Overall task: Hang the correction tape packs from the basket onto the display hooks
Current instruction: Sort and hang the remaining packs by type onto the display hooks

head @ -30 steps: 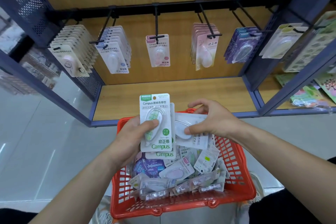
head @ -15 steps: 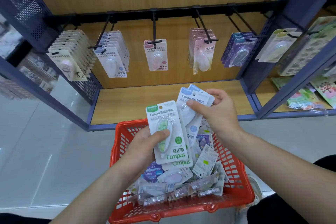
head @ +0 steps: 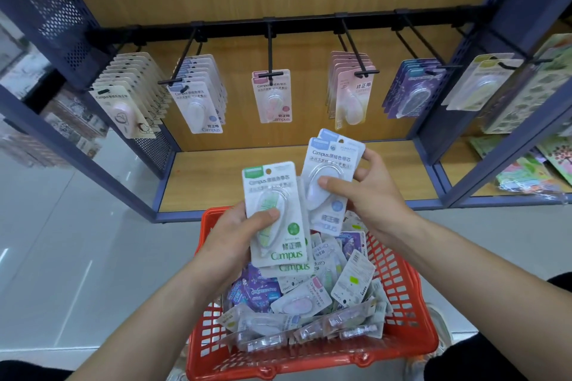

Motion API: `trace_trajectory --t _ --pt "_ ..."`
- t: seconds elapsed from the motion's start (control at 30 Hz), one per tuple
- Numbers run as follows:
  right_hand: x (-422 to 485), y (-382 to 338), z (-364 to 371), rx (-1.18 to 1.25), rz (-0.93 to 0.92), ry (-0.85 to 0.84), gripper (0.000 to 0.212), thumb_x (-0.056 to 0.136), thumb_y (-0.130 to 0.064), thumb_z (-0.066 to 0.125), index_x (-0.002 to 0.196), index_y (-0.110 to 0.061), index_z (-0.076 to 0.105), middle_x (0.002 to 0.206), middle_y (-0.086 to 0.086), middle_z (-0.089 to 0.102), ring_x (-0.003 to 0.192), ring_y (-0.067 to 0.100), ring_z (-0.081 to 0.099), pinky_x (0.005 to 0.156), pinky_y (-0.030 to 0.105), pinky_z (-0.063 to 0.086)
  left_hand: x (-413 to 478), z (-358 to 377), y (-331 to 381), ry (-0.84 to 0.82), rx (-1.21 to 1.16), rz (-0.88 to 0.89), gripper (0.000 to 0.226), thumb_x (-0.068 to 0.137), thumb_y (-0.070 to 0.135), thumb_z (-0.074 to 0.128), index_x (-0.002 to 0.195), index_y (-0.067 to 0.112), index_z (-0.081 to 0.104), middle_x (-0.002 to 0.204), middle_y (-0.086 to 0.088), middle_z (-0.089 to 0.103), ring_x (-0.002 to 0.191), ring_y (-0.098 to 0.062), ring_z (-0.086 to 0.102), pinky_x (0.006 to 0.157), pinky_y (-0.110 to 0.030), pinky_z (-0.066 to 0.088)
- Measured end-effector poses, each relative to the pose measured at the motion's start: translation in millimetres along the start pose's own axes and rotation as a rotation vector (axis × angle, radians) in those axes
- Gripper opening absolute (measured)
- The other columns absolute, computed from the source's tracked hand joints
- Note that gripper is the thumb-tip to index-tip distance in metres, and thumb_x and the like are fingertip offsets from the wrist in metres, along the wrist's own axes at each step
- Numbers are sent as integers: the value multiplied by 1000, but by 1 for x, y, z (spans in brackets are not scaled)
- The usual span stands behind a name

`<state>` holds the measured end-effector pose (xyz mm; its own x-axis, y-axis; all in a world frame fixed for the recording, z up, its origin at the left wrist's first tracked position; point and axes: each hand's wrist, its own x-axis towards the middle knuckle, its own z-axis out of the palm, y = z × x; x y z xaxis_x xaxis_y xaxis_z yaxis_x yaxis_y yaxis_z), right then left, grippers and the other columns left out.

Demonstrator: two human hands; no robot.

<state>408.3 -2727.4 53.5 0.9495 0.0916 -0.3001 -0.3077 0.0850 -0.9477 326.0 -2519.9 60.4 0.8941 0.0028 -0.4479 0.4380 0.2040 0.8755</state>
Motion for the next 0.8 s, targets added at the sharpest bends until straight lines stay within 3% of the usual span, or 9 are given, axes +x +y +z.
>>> trace_trajectory --t 0.13,0.2,0.27,0.4,0.5,0.63,0.8 --pt "2 -5 -4 39 52 -67 45 83 5 77 121 -9 58 114 12 76 106 35 73 100 60 53 5 -18 9 172 -33 40 44 84 28 71 123 9 64 108 -16 77 98 -38 75 91 -60 58" --pt "-2 -5 -2 79 95 -166 39 87 6 71 122 -7 61 120 16 73 106 34 72 97 55 56 6 -19 10 230 -25 59 27 94 22 68 120 15 64 107 -12 78 96 -36 76 90 -59 58" --pt "-9 -3 2 113 132 -275 35 87 3 67 121 -7 64 118 15 75 102 30 73 92 50 58 4 -14 7 244 -9 64 25 96 18 67 121 17 63 106 -9 79 93 -33 77 84 -55 61" --pt "-11 4 7 133 132 -387 49 82 -4 75 129 -3 61 123 20 72 106 32 71 94 52 56 0 -8 3 249 24 76 31 93 18 72 122 10 64 105 -9 79 89 -29 78 71 -42 65" --pt "-10 8 11 126 121 -389 53 78 -7 71 130 -2 61 122 19 72 107 31 71 90 44 60 -1 -10 5 259 18 85 33 91 17 74 121 9 64 103 -9 79 88 -31 78 69 -43 65" --pt "-11 8 21 108 107 -411 49 79 -10 69 128 -7 62 119 15 75 102 25 74 83 39 62 -3 -13 7 287 62 120 33 88 18 78 119 16 65 99 -3 80 88 -27 78 81 -50 63" --pt "-9 7 36 -16 100 -428 32 94 -10 65 125 -9 63 118 16 75 96 28 70 81 41 57 -3 -25 11 319 138 153 32 87 21 80 116 21 68 101 3 80 90 -23 78 87 -54 61"
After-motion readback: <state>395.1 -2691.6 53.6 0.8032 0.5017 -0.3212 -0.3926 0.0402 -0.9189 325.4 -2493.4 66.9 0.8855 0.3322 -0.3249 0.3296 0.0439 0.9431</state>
